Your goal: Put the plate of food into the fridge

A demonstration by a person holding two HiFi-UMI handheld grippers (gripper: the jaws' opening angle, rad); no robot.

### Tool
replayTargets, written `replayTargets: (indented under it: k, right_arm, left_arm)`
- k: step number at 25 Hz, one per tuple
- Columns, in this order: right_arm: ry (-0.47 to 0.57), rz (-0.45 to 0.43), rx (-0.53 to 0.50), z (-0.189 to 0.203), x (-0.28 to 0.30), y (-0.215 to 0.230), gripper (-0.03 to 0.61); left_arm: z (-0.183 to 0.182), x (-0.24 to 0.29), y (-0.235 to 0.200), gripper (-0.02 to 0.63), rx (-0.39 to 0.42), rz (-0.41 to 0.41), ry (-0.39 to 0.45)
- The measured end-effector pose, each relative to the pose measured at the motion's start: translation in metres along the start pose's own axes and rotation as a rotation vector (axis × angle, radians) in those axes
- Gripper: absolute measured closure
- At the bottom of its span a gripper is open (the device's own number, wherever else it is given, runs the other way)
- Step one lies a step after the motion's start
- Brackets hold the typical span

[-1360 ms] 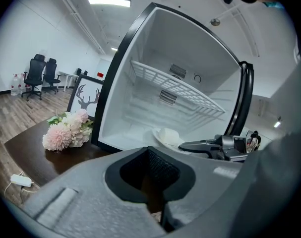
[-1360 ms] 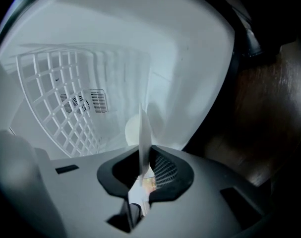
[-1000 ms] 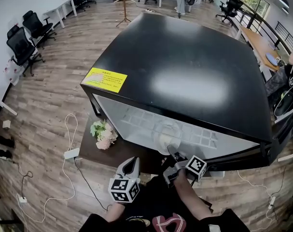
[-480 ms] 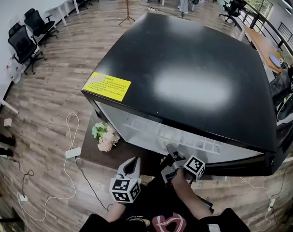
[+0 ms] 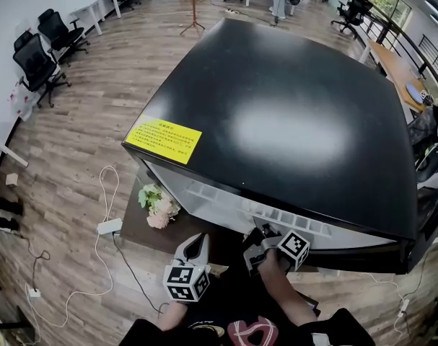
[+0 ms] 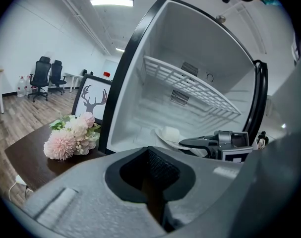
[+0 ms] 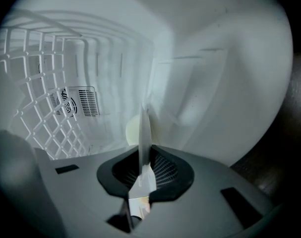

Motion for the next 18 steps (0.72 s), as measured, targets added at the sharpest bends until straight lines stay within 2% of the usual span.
replayTargets:
  k: [7, 18]
  right_arm:
    - [0.028, 0.055, -0.014, 0.0046, -0.0035, -0.0026, 0.532]
    - [0.023, 0.067, -0.001, 0.0054, -0.0045, -0.0011, 0.531]
  left_arm:
    - [-0.0023, 0.0049, -0.0001, 0.606, 0.006, 0.003, 0.006]
    - [-0.0036, 0.0055, -0.0005, 0.606, 0.011, 0.012, 0.008]
Point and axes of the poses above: the fingertips, and each gripper's own axes: x forward along the fingers, y to its right, z out of its underside, the point moved 9 cm from there along -x, backward along the fingers, and after that the axes turned 1 degree about y, right-handed, at the moved point
